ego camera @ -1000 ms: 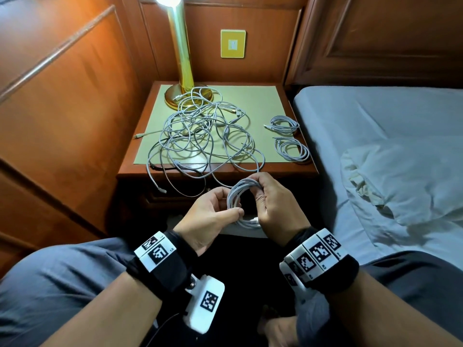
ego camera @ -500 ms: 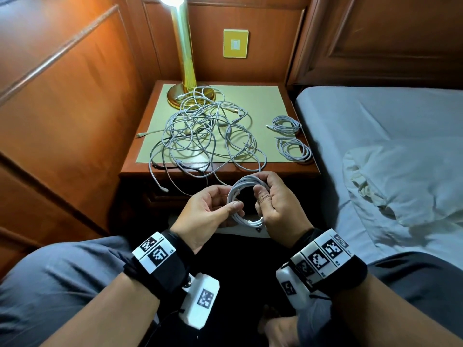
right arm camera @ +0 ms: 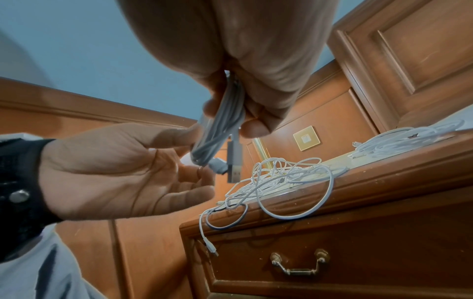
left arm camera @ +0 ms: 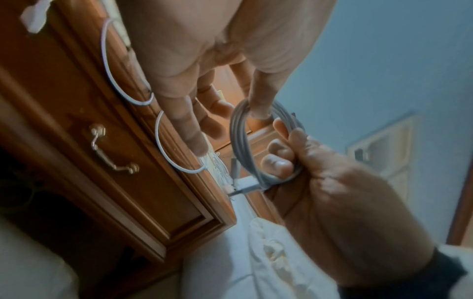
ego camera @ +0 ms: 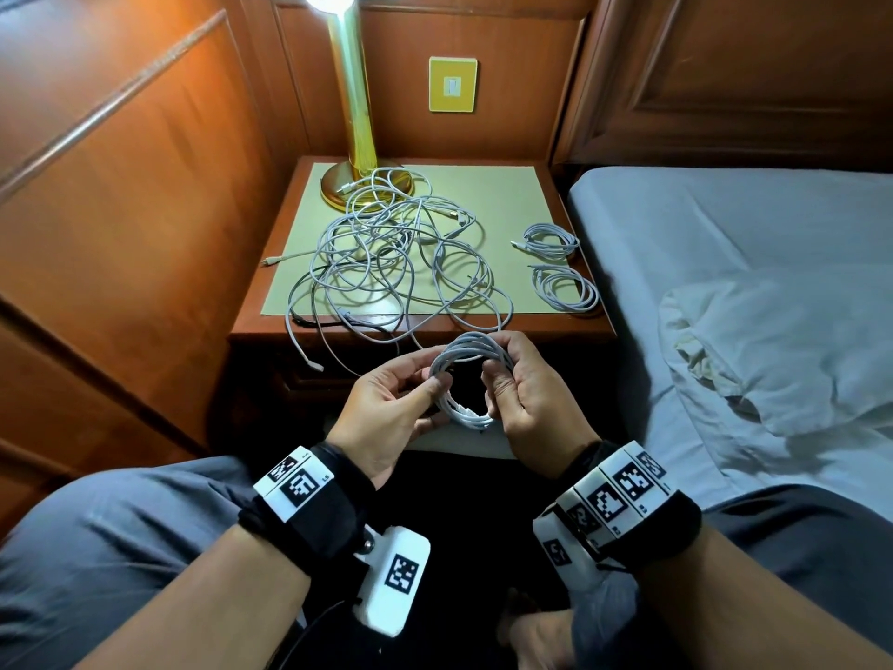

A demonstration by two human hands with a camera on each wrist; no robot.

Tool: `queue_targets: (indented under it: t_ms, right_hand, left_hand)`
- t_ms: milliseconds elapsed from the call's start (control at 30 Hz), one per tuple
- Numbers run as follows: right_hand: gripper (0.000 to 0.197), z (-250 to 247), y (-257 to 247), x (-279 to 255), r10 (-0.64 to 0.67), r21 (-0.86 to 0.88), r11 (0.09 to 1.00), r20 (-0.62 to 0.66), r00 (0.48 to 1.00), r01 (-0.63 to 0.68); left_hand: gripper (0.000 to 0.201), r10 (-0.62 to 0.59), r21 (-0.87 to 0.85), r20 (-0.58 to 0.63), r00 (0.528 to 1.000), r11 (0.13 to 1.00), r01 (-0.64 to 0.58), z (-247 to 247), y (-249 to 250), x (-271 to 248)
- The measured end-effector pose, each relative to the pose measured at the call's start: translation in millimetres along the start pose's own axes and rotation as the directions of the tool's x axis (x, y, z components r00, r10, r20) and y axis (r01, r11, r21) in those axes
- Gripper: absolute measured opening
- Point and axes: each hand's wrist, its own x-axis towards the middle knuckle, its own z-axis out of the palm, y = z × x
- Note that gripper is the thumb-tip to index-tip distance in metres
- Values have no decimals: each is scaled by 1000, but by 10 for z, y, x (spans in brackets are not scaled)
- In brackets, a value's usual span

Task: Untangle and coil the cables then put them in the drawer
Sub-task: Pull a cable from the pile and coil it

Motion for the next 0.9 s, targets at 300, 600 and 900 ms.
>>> queue_targets:
  t_ms: [300, 600, 900]
  right_hand:
    - [21, 38, 21, -19, 13, -11, 1000, 56, 998, -12]
    - [18, 42, 41, 8, 4, -26, 1000, 37, 999, -3]
    - [13, 30, 117, 40, 43, -48, 998, 1, 999, -43]
  left_hand:
    - [22, 117, 294, -12, 993, 950, -108, -41, -73, 41]
    - [12, 63, 64, -20, 998, 996, -61, 45, -39, 13]
    - [40, -115, -198, 136, 984, 970, 141, 35, 56, -1]
